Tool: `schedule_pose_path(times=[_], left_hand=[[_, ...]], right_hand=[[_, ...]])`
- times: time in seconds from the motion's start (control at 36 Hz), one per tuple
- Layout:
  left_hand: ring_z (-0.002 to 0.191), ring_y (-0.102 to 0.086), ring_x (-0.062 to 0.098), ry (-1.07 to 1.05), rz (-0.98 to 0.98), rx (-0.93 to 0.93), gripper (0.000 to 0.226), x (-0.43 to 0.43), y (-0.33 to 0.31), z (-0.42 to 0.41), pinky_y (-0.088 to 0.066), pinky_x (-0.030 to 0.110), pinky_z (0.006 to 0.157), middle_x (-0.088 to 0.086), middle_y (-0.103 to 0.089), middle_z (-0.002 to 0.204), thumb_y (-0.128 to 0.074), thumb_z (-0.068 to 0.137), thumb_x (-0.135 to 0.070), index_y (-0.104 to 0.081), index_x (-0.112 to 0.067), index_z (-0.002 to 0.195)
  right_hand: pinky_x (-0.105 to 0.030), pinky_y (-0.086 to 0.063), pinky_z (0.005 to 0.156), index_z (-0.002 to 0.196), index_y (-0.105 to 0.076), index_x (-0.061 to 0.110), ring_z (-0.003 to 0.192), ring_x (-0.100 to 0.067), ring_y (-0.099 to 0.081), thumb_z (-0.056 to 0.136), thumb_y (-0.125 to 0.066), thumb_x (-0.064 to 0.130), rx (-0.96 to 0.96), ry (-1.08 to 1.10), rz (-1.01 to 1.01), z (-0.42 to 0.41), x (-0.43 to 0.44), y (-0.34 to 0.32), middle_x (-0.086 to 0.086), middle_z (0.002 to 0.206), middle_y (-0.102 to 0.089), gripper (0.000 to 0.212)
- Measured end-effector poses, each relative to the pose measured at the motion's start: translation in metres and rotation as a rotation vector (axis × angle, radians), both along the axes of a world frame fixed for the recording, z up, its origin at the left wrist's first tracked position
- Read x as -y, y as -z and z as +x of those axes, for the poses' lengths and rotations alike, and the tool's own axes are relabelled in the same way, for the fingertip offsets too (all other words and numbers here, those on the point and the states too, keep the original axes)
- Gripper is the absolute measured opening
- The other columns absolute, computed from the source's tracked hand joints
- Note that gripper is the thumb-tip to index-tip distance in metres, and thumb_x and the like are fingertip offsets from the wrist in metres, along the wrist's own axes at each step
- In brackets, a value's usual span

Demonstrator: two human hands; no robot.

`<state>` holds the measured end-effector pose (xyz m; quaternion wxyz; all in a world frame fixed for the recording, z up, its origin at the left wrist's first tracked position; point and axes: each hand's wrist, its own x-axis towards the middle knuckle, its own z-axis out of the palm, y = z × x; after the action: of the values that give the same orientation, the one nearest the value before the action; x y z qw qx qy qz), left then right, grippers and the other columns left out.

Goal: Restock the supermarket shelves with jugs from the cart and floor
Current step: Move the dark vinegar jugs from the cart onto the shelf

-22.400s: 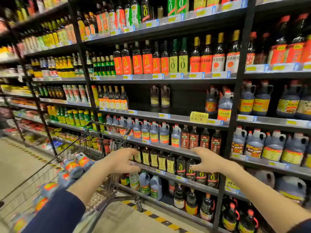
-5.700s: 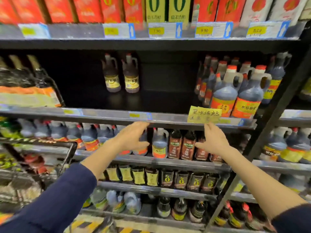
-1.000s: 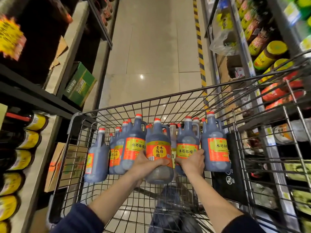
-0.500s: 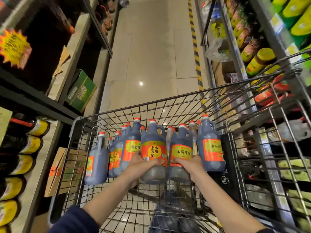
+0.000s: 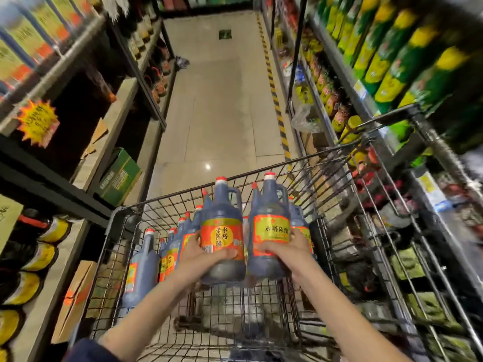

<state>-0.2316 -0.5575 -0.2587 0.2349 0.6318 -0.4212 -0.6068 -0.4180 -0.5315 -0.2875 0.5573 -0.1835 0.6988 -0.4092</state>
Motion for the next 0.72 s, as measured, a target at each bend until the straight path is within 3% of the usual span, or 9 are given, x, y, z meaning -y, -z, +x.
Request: schedule_pose_path(times=[0.11,0.19,0.28,0.36,0.47,0.53,0.56,0.61,0.72], left_hand=[[0.069,-0.067,0.004,0.045,-0.1,0.035,0.07,-0.005,-0.025,-0.008,-0.05,0.014,0.056,-0.003,-0.07,0.086,-0.092,0.041,-0.026,-0.05,-0.026,0.096],[0.06,-0.062,-0.003,0.074,-0.166,0.038,0.067,-0.009,-0.048,-0.017,-0.046,0.007,0.051,-0.006,-0.064,0.082,-0.091,0.055,-0.011,-0.044,-0.021,0.103],[0.063,-0.065,-0.005,0.145,-0.203,0.009,0.09,-0.01,-0.065,-0.025,-0.05,0.011,0.055,-0.003,-0.067,0.09,-0.091,0.033,-0.023,-0.047,-0.02,0.111],[0.073,-0.067,0.0,0.209,-0.261,-0.015,0.1,-0.013,-0.081,-0.034,-0.051,0.015,0.06,-0.002,-0.068,0.097,-0.088,0.025,-0.035,-0.048,-0.02,0.116],[0.071,-0.066,0.001,0.283,-0.338,-0.04,0.079,-0.019,-0.102,-0.05,-0.051,0.013,0.059,-0.003,-0.066,0.095,-0.093,0.052,-0.012,-0.047,-0.018,0.116],[0.082,-0.068,0.01,0.343,-0.346,-0.059,0.094,-0.022,-0.11,-0.057,-0.057,0.025,0.071,-0.001,-0.067,0.101,-0.094,0.038,-0.032,-0.048,-0.021,0.118],[0.082,-0.069,0.01,0.368,-0.343,-0.082,0.098,-0.023,-0.113,-0.06,-0.057,0.027,0.07,0.0,-0.067,0.101,-0.09,0.027,-0.039,-0.049,-0.024,0.115],[0.074,-0.069,0.005,0.427,-0.355,-0.132,0.096,-0.027,-0.122,-0.066,-0.053,0.019,0.06,-0.003,-0.068,0.097,-0.084,0.02,-0.041,-0.05,-0.027,0.109],[0.085,-0.067,0.011,0.553,-0.404,-0.154,0.117,-0.035,-0.135,-0.074,-0.052,0.022,0.065,0.0,-0.066,0.105,-0.085,0.018,-0.042,-0.045,-0.017,0.126]], right_hand=[[-0.012,-0.045,0.042,0.084,-0.061,0.012,0.042,0.004,-0.058,0.052,-0.085,-0.007,-0.037,0.041,-0.07,-0.009,-0.013,-0.032,0.0,0.069,-0.066,0.044],[-0.02,-0.052,0.054,0.082,-0.063,0.012,0.056,-0.007,-0.064,0.049,-0.086,-0.008,-0.081,0.069,-0.142,-0.017,-0.025,-0.056,-0.007,0.078,-0.07,0.044],[-0.033,-0.056,0.069,0.097,-0.061,0.007,0.074,-0.021,-0.069,0.049,-0.086,-0.008,-0.084,0.123,-0.2,-0.024,-0.04,-0.078,-0.012,0.089,-0.072,0.056],[-0.037,-0.057,0.072,0.104,-0.058,0.007,0.079,-0.025,-0.07,0.05,-0.086,-0.008,-0.094,0.189,-0.256,-0.031,-0.057,-0.097,-0.013,0.092,-0.072,0.063],[-0.036,-0.056,0.07,0.091,-0.057,0.014,0.074,-0.02,-0.069,0.048,-0.086,-0.008,-0.147,0.302,-0.322,-0.037,-0.083,-0.124,-0.008,0.085,-0.072,0.057],[-0.038,-0.056,0.072,0.092,-0.056,0.016,0.076,-0.021,-0.069,0.044,-0.088,-0.005,-0.182,0.369,-0.335,-0.04,-0.097,-0.136,-0.006,0.086,-0.071,0.061],[-0.037,-0.056,0.072,0.091,-0.056,0.015,0.075,-0.021,-0.069,0.046,-0.088,-0.006,-0.2,0.396,-0.345,-0.04,-0.105,-0.143,-0.007,0.086,-0.071,0.059],[-0.035,-0.055,0.066,0.089,-0.058,0.013,0.071,-0.018,-0.068,0.05,-0.085,-0.011,-0.234,0.463,-0.373,-0.039,-0.121,-0.152,-0.007,0.083,-0.071,0.053],[-0.025,-0.051,0.059,0.086,-0.056,0.017,0.064,-0.011,-0.066,0.052,-0.083,-0.013,-0.29,0.586,-0.414,-0.032,-0.15,-0.171,-0.002,0.077,-0.07,0.053]])
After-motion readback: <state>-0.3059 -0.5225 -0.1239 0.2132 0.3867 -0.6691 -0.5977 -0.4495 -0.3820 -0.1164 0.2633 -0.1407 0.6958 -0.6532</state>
